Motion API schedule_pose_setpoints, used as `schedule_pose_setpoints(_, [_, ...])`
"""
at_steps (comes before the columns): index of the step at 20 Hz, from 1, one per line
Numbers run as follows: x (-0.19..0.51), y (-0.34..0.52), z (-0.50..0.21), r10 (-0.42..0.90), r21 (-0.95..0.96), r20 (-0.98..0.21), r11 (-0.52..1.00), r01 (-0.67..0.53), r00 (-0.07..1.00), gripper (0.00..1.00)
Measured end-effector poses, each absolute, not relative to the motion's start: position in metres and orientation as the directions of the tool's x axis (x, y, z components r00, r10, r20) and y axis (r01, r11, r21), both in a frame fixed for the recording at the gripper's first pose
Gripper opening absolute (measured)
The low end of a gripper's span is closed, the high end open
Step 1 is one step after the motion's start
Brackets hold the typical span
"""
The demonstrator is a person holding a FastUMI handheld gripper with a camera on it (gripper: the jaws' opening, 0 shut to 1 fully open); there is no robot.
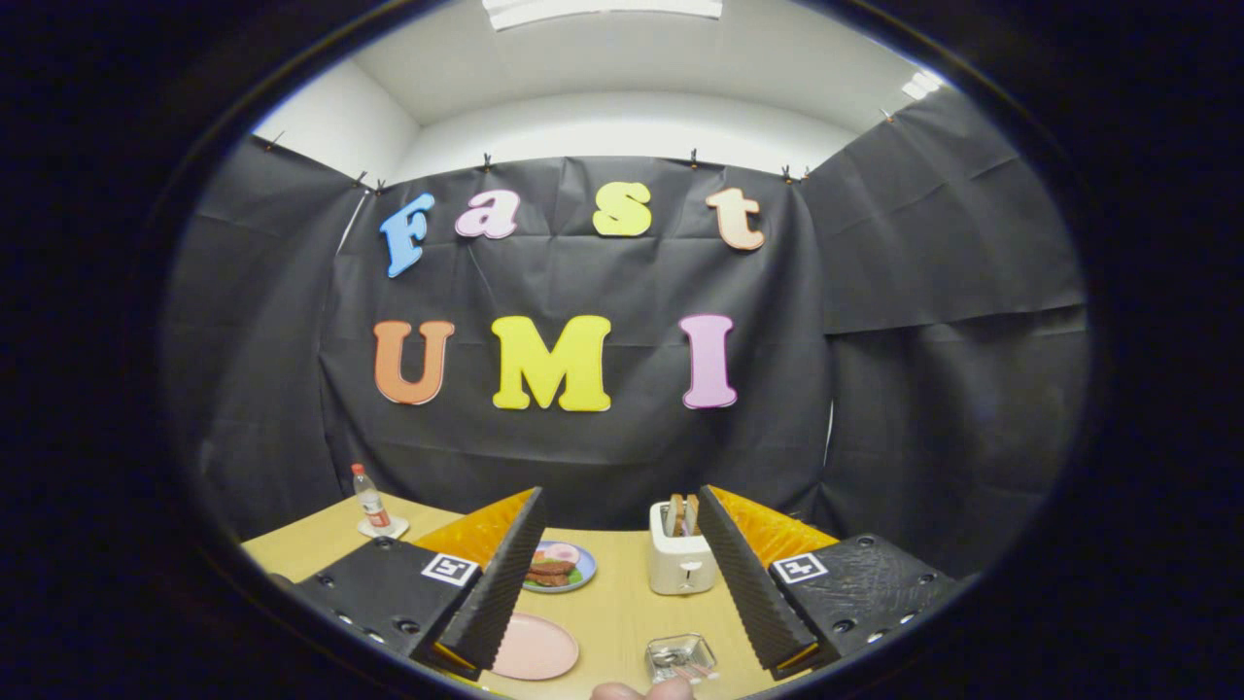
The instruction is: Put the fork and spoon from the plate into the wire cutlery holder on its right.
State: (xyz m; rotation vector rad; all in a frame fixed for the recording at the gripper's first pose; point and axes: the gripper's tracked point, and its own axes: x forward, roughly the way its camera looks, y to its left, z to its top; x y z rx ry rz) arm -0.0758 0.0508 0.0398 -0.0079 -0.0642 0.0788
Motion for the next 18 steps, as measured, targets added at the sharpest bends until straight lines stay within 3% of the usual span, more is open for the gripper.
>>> schedule_pose_setpoints(18, [-0.0833, 0.0476, 0.0456, 0.072, -0.010, 0.080, 0.997, -0.072, 0.994, 0.94])
